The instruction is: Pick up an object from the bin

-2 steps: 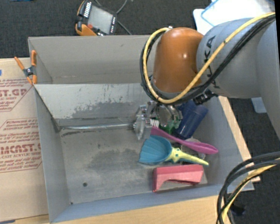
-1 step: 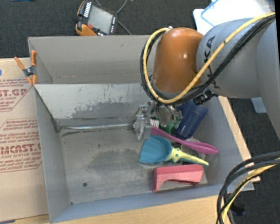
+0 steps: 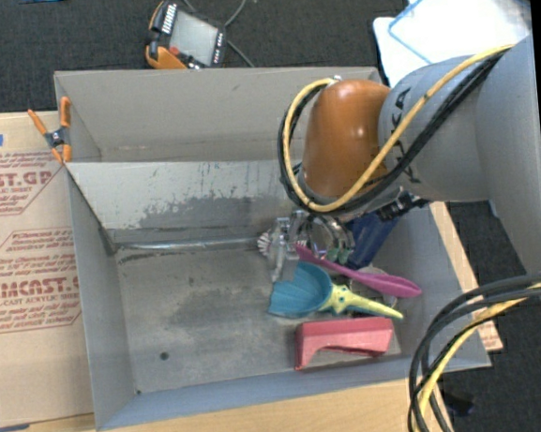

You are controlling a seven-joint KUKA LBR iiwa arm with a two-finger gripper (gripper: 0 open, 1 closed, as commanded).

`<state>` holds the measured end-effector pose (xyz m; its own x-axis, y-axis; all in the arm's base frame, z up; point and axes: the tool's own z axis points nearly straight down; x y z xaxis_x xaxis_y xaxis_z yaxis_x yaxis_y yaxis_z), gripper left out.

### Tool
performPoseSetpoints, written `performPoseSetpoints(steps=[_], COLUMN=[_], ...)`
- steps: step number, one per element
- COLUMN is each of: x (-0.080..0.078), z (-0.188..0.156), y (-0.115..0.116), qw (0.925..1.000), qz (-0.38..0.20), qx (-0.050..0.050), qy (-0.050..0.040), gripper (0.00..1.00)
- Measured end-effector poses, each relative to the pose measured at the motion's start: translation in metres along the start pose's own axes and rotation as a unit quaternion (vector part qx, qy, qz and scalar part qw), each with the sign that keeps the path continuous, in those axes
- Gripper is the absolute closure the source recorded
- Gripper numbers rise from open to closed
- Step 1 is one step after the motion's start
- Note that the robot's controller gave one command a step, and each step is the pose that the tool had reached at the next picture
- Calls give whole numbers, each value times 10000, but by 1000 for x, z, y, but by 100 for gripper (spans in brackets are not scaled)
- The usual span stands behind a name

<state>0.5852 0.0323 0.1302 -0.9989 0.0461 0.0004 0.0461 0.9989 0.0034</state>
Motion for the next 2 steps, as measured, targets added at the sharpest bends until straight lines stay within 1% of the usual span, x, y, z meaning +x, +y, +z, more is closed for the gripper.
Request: performPoseSetpoints(steps=[1,2], x=[-8,35], z=[-16,23], y=[6,-27], qw=[10000,9988], qz=[-36,-480], qx=[-12,-2], qy=[-63,-18], gripper=[100,100])
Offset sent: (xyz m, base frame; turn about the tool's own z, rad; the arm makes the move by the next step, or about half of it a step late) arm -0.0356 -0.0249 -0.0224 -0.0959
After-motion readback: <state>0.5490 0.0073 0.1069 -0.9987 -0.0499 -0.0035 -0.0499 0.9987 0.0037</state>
